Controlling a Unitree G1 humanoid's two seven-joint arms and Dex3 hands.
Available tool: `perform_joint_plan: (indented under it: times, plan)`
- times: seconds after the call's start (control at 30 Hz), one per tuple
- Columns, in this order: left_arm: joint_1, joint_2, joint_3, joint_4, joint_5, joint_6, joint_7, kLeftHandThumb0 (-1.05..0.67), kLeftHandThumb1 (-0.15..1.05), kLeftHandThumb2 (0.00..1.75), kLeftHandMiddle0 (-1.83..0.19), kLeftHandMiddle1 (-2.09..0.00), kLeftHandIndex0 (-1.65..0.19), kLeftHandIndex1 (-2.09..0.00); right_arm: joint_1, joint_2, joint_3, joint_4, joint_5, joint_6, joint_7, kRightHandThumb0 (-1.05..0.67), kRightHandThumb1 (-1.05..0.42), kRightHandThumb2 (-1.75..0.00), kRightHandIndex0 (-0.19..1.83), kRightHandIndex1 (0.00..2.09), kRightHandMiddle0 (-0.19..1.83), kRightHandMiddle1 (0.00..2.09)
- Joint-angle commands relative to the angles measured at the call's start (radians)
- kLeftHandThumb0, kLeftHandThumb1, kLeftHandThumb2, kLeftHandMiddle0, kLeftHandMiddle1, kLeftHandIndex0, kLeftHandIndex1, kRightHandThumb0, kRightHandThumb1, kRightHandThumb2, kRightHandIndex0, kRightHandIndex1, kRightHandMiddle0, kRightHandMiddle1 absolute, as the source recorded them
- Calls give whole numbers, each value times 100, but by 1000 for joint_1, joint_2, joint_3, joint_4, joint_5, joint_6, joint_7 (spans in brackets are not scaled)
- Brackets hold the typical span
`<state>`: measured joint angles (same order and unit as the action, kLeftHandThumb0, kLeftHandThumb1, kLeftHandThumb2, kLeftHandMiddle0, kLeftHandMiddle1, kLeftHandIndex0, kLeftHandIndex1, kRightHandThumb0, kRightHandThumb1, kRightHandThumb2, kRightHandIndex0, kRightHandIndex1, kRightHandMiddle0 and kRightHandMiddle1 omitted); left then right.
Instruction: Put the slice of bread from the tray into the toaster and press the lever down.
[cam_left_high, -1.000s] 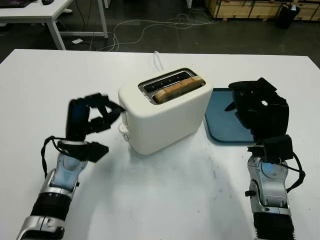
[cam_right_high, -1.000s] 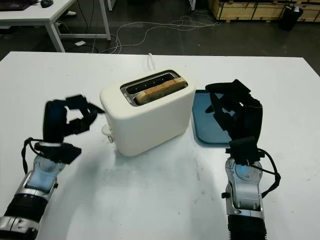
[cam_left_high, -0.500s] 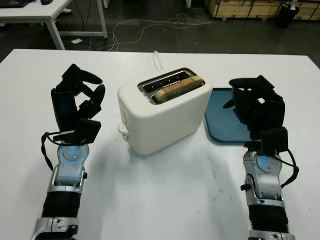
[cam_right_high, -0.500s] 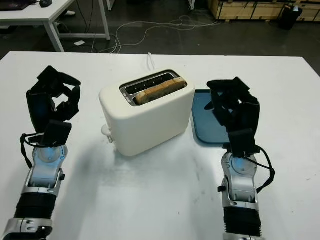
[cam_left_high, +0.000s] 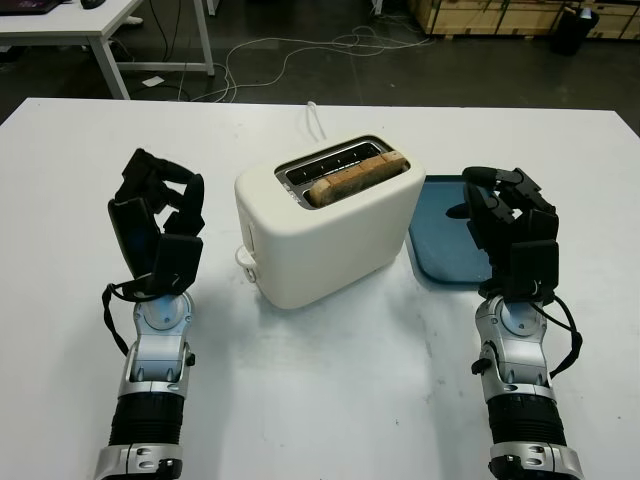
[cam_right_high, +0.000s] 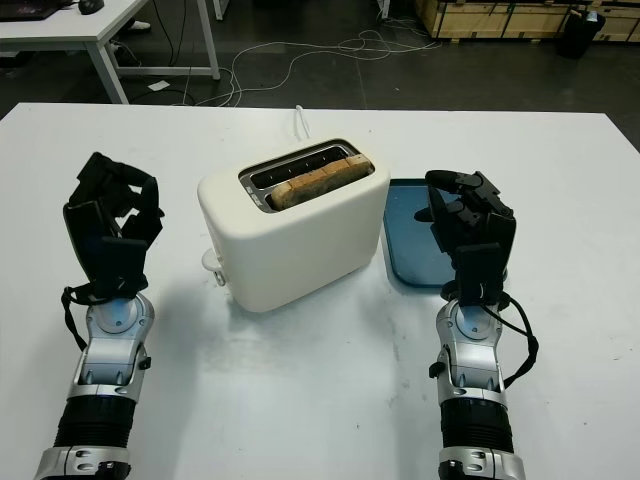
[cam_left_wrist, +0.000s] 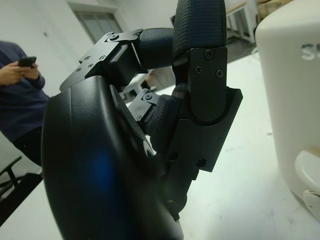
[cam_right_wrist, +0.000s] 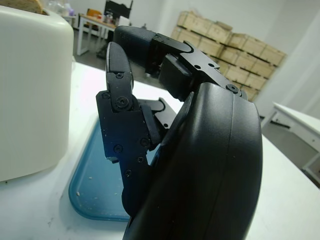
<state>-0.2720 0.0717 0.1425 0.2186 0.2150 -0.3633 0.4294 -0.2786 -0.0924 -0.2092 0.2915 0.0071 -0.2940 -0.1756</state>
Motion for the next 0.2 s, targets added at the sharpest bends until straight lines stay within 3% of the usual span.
perform_joint_plan:
  times: [0.0, 0.17]
  plan:
    - [-16, -8, -1, 8, 8, -23, 15, -100, 92, 43, -99, -175, -77, -168, -15, -5, -1, 9, -8, -8, -8, -47, -92, -14, 82, 118, 90, 70]
    - [-17, -9, -8, 11, 14, -24, 24, -100, 92, 45, -102, -175, -81, -166, -12, -7, 3, 3, -9, -11, -8, -48, -92, -13, 85, 120, 93, 71]
